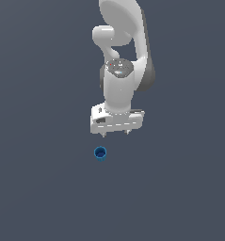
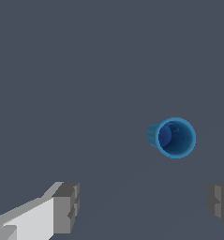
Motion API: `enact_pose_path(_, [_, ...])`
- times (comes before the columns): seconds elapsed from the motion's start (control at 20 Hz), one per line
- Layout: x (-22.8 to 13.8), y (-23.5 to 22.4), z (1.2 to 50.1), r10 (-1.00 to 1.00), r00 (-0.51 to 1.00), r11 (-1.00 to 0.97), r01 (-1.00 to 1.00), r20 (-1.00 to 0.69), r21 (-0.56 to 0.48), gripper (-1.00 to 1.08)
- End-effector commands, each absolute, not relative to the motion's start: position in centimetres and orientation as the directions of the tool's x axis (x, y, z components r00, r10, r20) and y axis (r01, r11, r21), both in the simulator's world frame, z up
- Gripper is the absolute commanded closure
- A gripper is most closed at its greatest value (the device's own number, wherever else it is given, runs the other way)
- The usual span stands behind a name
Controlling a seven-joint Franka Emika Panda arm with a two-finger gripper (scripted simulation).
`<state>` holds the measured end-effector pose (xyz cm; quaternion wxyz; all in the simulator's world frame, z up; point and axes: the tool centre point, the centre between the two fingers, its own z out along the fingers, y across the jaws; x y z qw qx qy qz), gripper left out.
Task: Pick up the object and move it to a goal position.
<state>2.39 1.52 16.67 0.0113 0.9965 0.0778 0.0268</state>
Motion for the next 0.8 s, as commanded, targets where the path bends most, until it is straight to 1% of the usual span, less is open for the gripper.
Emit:
enact_pose_path(0.0, [2.7,1.1,16.2,0.186,0.981,-0.982,0.185,0.047,0.028,-0.92])
enact_pose_path(0.75, [5.2,-3.1,11.7,0.469,0.883,-0.883,0.469,0.01,0.018,-0.92])
